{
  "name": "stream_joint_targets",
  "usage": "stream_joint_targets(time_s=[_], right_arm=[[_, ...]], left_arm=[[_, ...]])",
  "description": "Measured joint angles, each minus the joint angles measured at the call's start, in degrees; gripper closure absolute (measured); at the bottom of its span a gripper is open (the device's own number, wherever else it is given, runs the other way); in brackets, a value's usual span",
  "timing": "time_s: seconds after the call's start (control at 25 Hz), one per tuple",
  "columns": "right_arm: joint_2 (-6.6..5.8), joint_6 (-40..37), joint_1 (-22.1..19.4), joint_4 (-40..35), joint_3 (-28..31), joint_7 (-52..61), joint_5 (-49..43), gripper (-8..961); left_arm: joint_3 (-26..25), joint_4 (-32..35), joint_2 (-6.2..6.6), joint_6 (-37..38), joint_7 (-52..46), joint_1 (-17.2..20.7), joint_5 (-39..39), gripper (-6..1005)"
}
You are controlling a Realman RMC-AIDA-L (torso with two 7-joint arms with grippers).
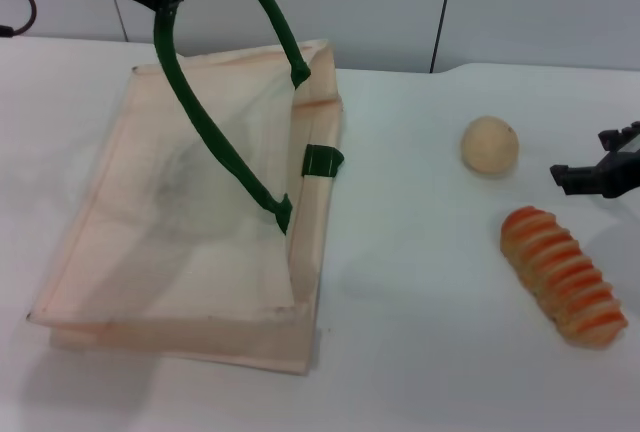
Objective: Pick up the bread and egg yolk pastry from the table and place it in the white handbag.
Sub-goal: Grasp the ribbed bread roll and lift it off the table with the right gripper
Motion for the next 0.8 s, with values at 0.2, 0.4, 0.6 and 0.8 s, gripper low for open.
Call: stream_joint_targets(time_s=[0.2, 0.4, 0.6, 0.8], right_arm=[[0.1, -6.0, -0.2, -3.5, -0.1, 0.4, -0.6, 160], [0.08, -11.9, 0.1, -5.5, -0.2, 2.0, -4.3, 158], [0.08, -15.9, 0.2, -6.1, -0.7, 2.6, -6.5, 157], [0.09, -19.1, 0.6, -6.5, -1.4, 2.7, -6.8, 155]], left_arm=[[-0.1, 0.0, 0.03, 0.0, 0.0, 0.1, 0.0, 880], [-0.1, 0.0, 0.1, 0.0, 0.0, 0.0, 0.0, 880], [-0.1, 0.2, 0.1, -0.1, 0.0, 0.0, 0.0, 880], [-0.1, 0.5, 0.1, -0.1, 0.0, 0.1, 0.0, 879]])
